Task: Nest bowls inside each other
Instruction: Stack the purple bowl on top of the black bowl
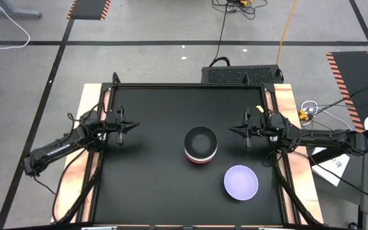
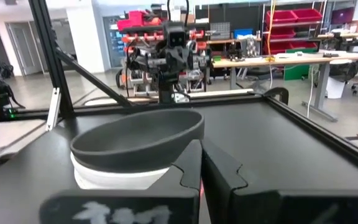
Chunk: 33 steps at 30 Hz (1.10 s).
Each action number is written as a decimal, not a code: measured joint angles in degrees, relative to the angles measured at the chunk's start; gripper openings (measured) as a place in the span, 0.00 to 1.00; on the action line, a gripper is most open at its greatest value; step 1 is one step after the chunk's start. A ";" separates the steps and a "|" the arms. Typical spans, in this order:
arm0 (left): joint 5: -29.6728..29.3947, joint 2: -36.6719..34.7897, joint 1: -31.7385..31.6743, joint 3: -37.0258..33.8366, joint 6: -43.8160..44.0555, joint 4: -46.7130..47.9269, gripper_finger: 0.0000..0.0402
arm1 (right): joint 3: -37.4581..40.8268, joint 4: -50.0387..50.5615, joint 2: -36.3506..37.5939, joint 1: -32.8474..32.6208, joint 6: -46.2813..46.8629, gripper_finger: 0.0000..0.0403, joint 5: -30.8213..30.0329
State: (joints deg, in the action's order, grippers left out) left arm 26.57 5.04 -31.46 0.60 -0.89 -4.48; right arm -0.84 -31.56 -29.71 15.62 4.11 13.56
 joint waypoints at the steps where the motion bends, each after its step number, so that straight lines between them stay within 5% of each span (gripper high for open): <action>1: -0.02 -0.02 0.00 0.00 -0.02 0.34 0.00 | 0.00 -0.43 0.00 0.00 0.20 0.00 0.00; 33: -7.66 0.00 0.00 0.00 1.93 0.11 0.06 | 0.02 -1.30 0.00 0.00 -0.48 0.00 0.00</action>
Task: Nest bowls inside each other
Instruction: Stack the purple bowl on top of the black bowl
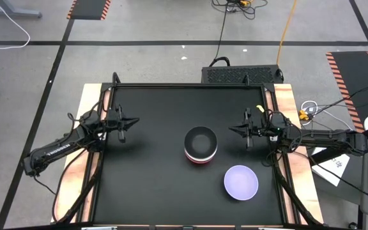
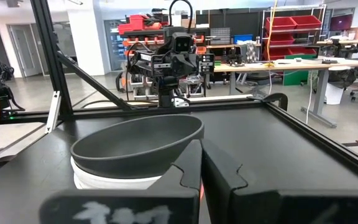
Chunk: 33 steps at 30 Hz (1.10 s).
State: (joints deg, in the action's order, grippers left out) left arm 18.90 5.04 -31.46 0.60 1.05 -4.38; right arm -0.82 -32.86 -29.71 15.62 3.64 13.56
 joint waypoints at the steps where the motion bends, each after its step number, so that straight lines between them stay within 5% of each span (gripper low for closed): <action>1: -0.03 -0.01 0.00 0.00 0.37 -0.01 0.06 | -0.02 0.00 0.00 0.00 0.00 0.00 0.00; 33: -0.01 -0.02 0.00 -0.02 2.48 -1.78 0.06 | 0.00 -4.21 -3.03 0.00 0.10 0.00 0.02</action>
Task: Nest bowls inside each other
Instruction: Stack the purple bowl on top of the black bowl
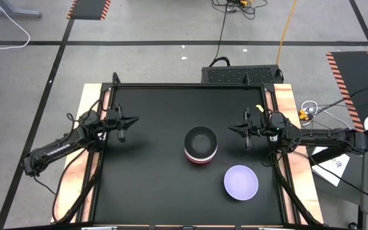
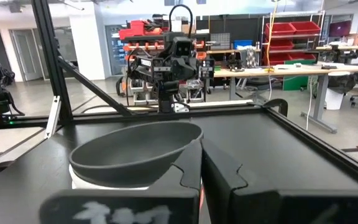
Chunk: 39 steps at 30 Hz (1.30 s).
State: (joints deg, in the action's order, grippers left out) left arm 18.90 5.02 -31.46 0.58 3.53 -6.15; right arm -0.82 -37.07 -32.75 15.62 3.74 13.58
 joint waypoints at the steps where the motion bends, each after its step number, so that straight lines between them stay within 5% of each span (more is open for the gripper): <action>1: 0.00 0.00 0.00 0.00 0.00 0.27 0.06 | 0.00 -0.52 -0.31 0.02 0.03 0.00 0.00; 39: 0.00 0.01 0.00 0.00 -1.30 0.40 0.06 | 0.02 -18.26 -21.74 0.01 0.07 0.00 -0.01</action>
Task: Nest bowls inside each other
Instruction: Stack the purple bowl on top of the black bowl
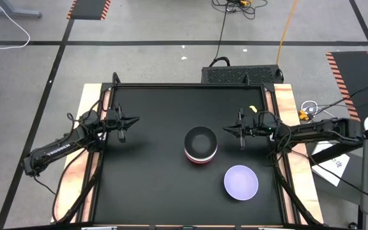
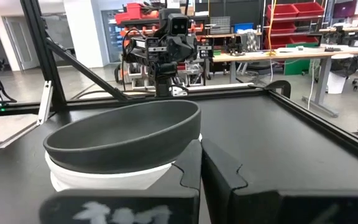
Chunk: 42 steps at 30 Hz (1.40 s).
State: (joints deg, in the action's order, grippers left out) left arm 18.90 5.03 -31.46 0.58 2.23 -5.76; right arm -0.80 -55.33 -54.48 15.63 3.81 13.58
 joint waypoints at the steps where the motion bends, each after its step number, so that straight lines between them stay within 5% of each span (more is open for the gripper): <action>1: 0.00 0.01 0.00 0.00 0.01 0.00 0.06 | 0.00 -0.66 -0.50 -0.01 0.00 0.00 0.01; 9: 0.00 0.01 0.00 0.00 1.14 -1.05 0.06 | 0.00 -5.74 -2.36 0.01 -0.04 0.00 0.29; 14: 0.09 0.01 0.00 0.00 1.29 -1.64 0.06 | -0.37 -7.54 -2.21 -0.02 3.11 0.02 10.86; 23: 0.30 0.00 0.00 0.00 1.06 -1.60 0.06 | -4.46 -1.29 1.42 -3.70 10.61 0.24 13.78; 28: 0.32 -0.01 0.00 0.00 1.12 -1.34 0.06 | -12.35 19.83 5.40 -8.69 11.88 0.44 12.44; 33: 0.32 0.00 0.00 0.00 1.35 -1.33 0.06 | -25.48 51.69 8.68 -14.82 9.90 0.60 0.41; 36: 0.31 0.01 0.00 0.00 1.99 -1.33 0.06 | -31.77 66.48 9.24 -18.22 10.86 0.64 -6.01; 42: 0.31 0.01 0.00 0.00 2.81 -1.39 0.06 | -36.77 83.05 10.12 -22.08 17.99 0.63 -6.29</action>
State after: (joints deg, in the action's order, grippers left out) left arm 19.20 5.04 -31.46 0.58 5.04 -7.15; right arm -37.57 27.72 -44.36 -6.45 21.80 7.29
